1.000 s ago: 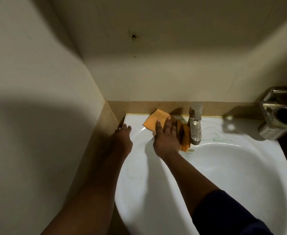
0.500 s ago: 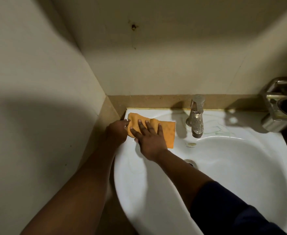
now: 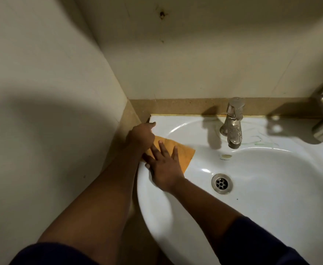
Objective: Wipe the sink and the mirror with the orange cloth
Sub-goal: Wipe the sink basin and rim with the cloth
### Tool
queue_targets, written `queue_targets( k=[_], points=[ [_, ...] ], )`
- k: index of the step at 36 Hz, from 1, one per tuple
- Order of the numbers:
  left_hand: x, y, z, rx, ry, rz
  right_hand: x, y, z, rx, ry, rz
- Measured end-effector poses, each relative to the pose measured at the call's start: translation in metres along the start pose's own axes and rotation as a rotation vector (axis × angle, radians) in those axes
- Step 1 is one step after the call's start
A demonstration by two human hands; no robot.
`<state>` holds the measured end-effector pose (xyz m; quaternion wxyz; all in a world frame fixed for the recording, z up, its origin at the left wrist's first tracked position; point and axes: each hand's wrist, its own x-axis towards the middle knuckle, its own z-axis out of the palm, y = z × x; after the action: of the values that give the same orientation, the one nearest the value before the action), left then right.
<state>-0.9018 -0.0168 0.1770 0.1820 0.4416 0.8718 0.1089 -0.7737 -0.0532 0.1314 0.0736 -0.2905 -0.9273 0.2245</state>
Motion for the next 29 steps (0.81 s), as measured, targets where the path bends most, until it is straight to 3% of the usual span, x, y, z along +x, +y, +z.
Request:
queue_targets(
  k=[7, 14, 19, 24, 29],
  points=[
    [0.004, 0.003, -0.001, 0.114, -0.036, 0.147, -0.029, -0.012, 0.012, 0.109, -0.075, -0.108],
    [-0.017, -0.013, 0.009, 0.364, -0.129, 0.235, -0.027, -0.025, 0.018, 0.265, -0.066, 0.002],
    [-0.016, -0.016, 0.005, 0.268, -0.089, 0.259, -0.024, -0.021, 0.036, 0.21, -0.067, -0.073],
    [-0.031, -0.026, 0.008, 0.173, -0.087, 0.217, -0.087, -0.043, 0.016, 0.355, -0.046, -0.179],
    [-0.051, -0.037, 0.017, 0.121, -0.028, 0.235, -0.126, -0.044, 0.018, 0.537, -0.115, -0.077]
  ],
)
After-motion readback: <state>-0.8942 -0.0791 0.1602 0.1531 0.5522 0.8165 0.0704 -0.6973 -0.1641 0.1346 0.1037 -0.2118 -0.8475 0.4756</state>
